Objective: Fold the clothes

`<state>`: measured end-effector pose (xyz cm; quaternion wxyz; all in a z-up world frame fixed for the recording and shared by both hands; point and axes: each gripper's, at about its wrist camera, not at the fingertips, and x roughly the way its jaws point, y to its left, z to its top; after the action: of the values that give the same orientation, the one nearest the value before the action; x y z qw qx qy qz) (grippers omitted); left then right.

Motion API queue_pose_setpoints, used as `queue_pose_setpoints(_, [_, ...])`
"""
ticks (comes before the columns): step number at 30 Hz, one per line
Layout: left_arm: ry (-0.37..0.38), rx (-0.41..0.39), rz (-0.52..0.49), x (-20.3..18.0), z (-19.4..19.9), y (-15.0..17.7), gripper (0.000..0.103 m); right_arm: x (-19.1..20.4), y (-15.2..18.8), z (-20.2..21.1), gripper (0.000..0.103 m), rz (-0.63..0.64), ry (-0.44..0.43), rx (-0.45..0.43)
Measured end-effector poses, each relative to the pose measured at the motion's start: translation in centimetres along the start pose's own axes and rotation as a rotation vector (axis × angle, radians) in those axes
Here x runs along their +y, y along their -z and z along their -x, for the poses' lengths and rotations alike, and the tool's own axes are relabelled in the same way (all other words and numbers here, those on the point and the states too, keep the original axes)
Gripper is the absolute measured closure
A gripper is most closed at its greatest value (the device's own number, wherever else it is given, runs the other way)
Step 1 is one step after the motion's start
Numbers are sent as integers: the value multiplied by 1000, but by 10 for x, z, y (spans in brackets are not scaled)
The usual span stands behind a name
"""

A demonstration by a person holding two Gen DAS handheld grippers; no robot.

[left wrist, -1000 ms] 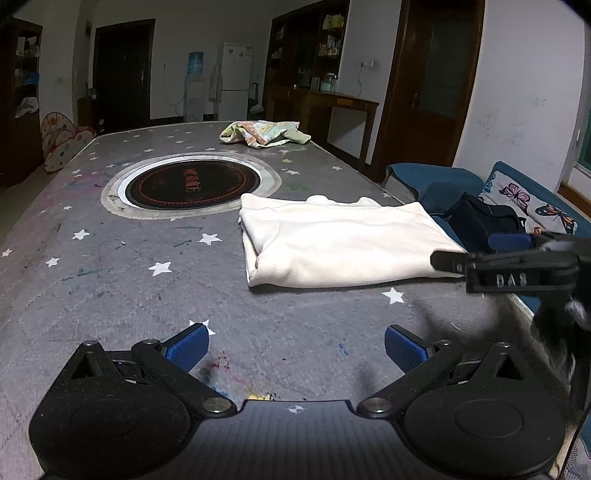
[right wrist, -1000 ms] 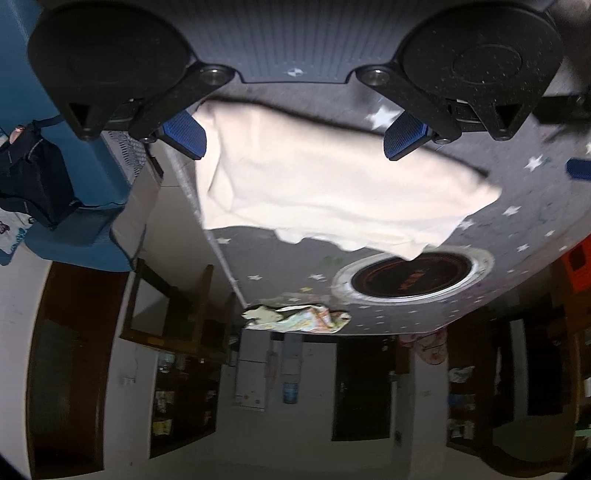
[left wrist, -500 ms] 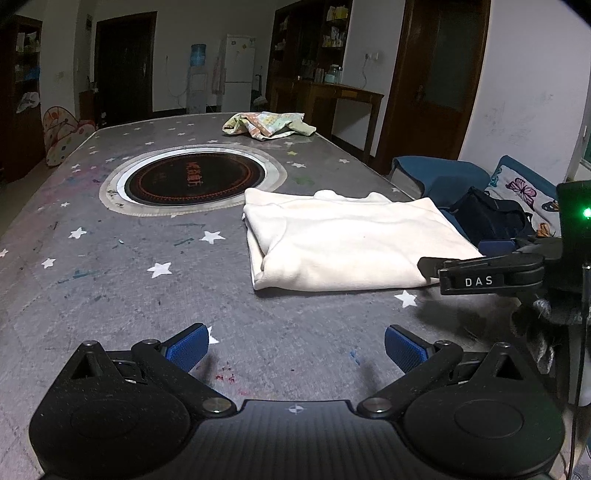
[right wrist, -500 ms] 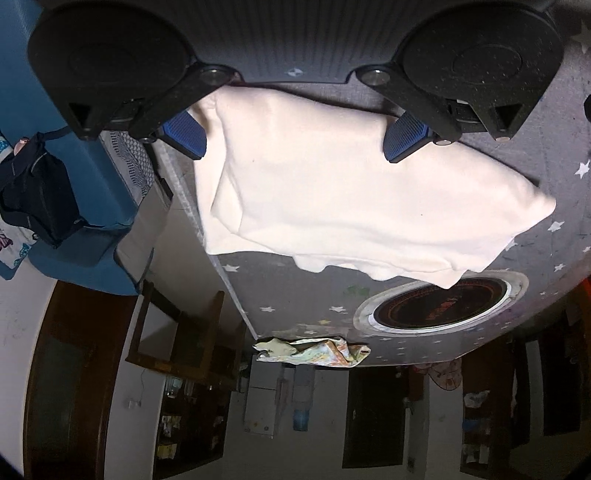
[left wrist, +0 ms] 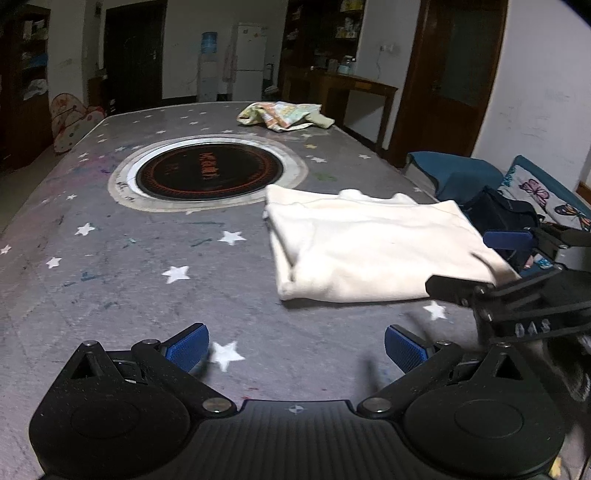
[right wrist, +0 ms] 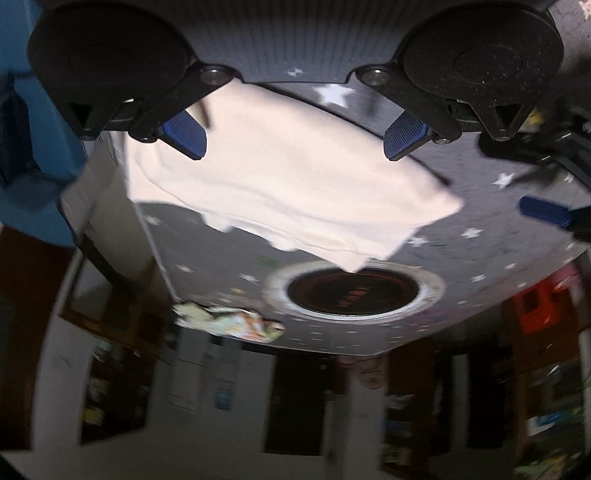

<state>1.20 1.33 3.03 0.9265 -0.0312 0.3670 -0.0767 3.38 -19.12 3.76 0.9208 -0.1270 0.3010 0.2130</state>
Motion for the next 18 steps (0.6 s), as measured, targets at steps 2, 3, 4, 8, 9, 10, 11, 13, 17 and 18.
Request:
queue_pose_setpoints(2, [-5, 4, 2, 4, -1, -1, 0, 11, -5, -3, 0, 30, -32, 1])
queue_pose_setpoints(3, [-7, 4, 6, 7, -2, -2, 0, 15, -6, -4, 0, 38, -43, 3])
queue_pose_setpoints(4, [-9, 3, 10, 10, -2, -2, 0, 18, -7, -6, 0, 44, -51, 6])
queue_pose_setpoints(8, [-25, -5, 23, 20, -1, -5, 0, 26, -11, -12, 0, 59, -75, 17])
queue_pose_setpoints(9, [-29, -10, 26, 22, 0, -5, 0, 27, -11, -13, 0, 57, -82, 17])
queue_pose_setpoints(10, [-32, -14, 31, 25, 1, -6, 0, 28, -11, -14, 0, 55, -84, 18])
queue_pose_setpoints(11, [-37, -16, 34, 26, 2, -7, 0, 28, -12, -16, 0, 54, -80, 17])
queue_pose_setpoints(13, [-40, -18, 38, 28, 2, -9, 0, 27, -11, -17, 0, 38, -71, 16])
queue_pose_setpoints(17, [-41, -19, 48, 30, 2, -10, 0, 19, -8, -19, 0, -33, -64, 20])
queue_pose_setpoints(18, [-41, -19, 49, 30, 2, -10, 0, 17, -6, -19, 0, -53, -64, 23])
